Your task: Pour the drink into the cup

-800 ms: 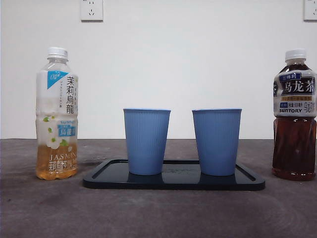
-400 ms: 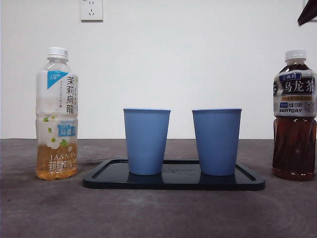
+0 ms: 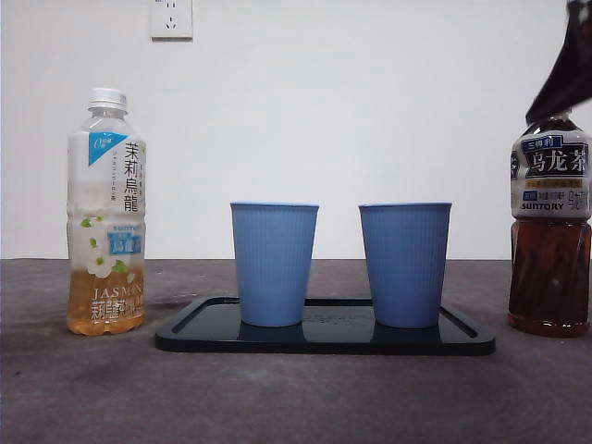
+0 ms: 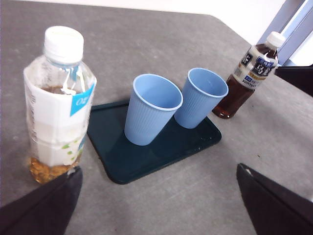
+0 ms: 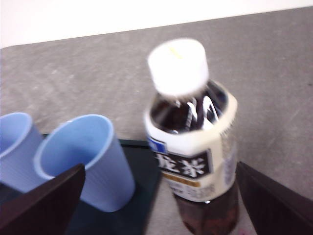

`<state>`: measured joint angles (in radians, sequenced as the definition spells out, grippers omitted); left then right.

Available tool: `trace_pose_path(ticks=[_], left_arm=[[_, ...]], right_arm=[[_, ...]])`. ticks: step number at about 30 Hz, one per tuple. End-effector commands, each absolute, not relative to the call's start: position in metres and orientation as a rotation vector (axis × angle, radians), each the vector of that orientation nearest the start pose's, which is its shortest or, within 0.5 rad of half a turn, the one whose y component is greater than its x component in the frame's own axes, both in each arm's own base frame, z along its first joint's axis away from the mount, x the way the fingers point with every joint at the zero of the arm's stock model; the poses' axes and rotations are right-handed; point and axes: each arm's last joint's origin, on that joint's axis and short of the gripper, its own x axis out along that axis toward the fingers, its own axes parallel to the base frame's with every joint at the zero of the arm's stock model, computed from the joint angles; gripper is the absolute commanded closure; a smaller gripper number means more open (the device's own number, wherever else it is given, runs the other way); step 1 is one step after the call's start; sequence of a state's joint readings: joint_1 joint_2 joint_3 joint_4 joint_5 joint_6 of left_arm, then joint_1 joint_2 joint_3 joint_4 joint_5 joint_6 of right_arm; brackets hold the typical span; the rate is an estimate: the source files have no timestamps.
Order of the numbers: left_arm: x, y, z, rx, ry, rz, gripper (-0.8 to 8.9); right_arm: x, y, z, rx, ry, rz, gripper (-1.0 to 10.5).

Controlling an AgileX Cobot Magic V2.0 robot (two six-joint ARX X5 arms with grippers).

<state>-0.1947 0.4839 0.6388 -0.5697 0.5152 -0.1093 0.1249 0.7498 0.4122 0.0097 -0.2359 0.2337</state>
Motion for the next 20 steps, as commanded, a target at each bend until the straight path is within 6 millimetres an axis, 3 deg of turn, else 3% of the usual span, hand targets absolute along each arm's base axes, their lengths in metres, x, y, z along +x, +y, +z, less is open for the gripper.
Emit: trace_pose_path(ticks=[1, 20], left_arm=[[0.101, -0.036, 0.291, -0.150, 0.441, -0.692, 3.14], [0.105, -0.039, 0.289, -0.149, 0.466, -0.712, 3.16]], right_arm=[[0.171, 0.030, 0.219, 0.260, 0.349, 0.295, 4.6], [0.198, 0.030, 0.179, 0.197, 0.194, 0.223, 4.6]])
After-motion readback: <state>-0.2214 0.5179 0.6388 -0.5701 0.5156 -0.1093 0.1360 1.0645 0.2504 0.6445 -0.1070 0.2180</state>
